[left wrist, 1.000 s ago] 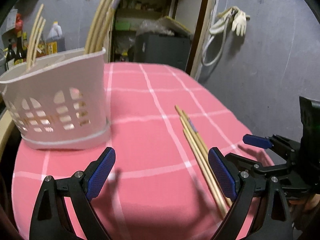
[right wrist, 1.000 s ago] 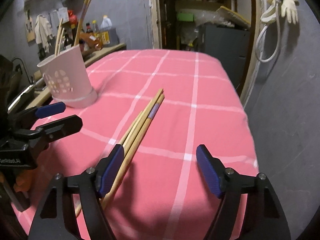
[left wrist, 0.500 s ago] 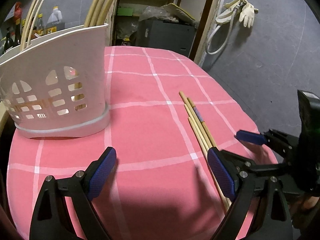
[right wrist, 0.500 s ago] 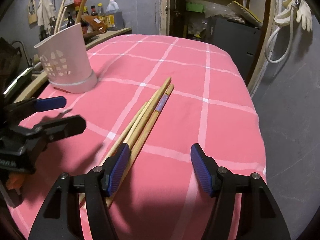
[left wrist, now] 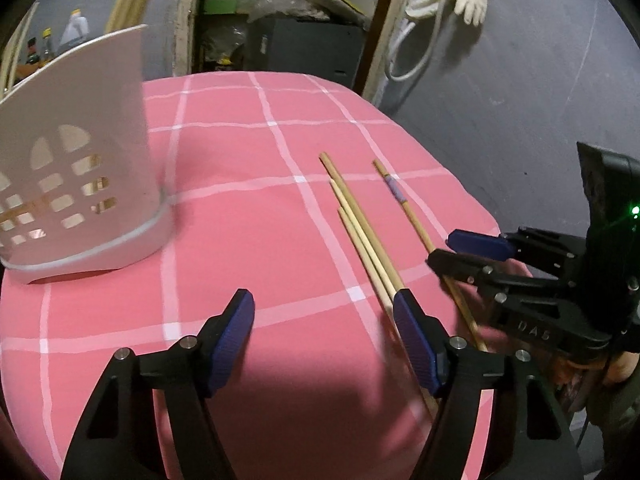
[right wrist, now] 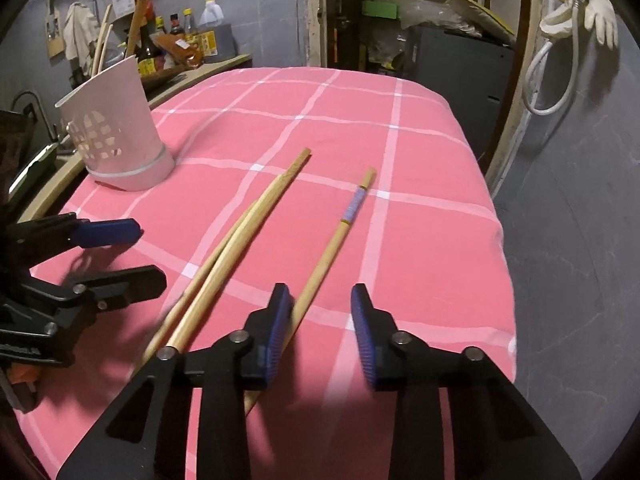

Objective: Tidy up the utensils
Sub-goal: 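Move both tools back to the remaining chopsticks and open around them, then close the left and right tools each on a chopstick and lift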

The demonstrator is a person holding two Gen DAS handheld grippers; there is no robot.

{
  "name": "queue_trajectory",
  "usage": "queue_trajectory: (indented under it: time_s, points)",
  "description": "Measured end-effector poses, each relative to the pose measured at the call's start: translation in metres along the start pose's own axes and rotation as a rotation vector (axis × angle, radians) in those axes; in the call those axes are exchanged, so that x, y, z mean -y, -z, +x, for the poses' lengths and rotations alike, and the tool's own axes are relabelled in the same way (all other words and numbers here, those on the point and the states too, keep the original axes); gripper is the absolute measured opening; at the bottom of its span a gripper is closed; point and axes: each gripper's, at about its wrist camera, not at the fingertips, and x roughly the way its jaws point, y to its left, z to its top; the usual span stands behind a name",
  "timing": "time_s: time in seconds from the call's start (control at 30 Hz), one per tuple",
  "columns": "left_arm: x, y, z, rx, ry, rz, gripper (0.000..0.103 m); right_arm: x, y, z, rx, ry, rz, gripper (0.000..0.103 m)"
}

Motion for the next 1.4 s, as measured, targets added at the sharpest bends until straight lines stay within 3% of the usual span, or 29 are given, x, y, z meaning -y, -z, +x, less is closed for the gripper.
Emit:
queue_trajectory:
  time_s: [0.23, 0.47, 0.87, 1.0, 1.1, 1.2, 1.4]
  points:
    - [0.012, -0.005, 0.017, -0.039, -0.043, 0.043, 0.056, 0.006, 0.002, -0.003, 0.008, -0.013, 0.014, 0.02]
    - [0.021, -0.012, 0.036, -0.057, -0.104, 0.08, 0.033, 0.014, 0.001, -0.002, 0.005, -0.031, 0.051, 0.018]
    - [0.012, -0.029, 0.045, -0.073, -0.058, 0.005, 0.02, 0.048, -0.035, 0.034, -0.052, -0.081, 0.255, 0.019]
    - [0.011, -0.031, 0.044, -0.082, -0.042, -0.017, 0.007, 0.048, -0.044, 0.04, -0.078, -0.059, 0.279, 0.014]
    - [0.008, -0.032, 0.042, -0.089, -0.022, -0.039, 0.005, 0.051, -0.042, 0.038, -0.078, -0.054, 0.312, 0.01]
    - [0.003, -0.033, 0.039, -0.092, -0.006, -0.068, 0.003, 0.06, -0.036, 0.033, -0.06, -0.107, 0.393, 0.005]
    - [-0.002, -0.033, 0.022, -0.05, 0.013, -0.102, 0.003, 0.062, -0.023, 0.011, 0.03, -0.215, 0.472, 0.005]
